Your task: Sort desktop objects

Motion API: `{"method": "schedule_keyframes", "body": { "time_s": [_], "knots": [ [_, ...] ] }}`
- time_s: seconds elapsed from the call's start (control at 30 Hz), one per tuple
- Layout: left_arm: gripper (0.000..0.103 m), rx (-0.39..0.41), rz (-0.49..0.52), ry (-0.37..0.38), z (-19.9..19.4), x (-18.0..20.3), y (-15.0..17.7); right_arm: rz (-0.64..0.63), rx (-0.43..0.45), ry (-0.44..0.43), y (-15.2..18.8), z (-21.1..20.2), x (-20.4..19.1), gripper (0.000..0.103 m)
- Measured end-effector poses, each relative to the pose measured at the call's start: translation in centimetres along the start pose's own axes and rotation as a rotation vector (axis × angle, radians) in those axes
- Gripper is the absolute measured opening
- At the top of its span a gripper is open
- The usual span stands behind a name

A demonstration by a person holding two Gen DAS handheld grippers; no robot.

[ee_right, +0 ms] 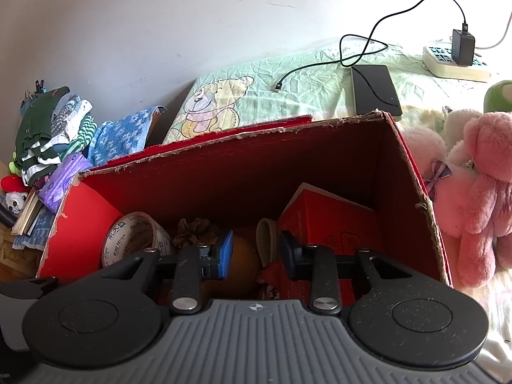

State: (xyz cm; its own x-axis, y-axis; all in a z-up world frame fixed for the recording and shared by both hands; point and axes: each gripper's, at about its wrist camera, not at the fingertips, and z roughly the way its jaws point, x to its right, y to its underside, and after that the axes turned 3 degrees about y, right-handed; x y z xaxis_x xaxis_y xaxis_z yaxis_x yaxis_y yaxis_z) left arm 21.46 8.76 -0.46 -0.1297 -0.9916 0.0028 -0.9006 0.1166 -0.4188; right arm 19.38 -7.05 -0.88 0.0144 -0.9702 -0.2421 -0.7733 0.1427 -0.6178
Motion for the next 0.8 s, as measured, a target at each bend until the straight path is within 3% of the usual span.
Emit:
{"method": "schedule_keyframes", "body": {
  "time_s": [0.67, 0.8],
  "knots": [
    [0.09, 0.0, -0.001, 0.006, 0.2, 0.04, -0.4, 0.013, -0.058, -0.052, -0.23, 0.66, 0.34, 0.035],
    [0.085, 0.008, -0.023, -0.008, 0.38, -0.02, -0.6, 0.019, -0.049, -0.055, -0.18, 0.54, 0.4, 0.035]
  ]
}}
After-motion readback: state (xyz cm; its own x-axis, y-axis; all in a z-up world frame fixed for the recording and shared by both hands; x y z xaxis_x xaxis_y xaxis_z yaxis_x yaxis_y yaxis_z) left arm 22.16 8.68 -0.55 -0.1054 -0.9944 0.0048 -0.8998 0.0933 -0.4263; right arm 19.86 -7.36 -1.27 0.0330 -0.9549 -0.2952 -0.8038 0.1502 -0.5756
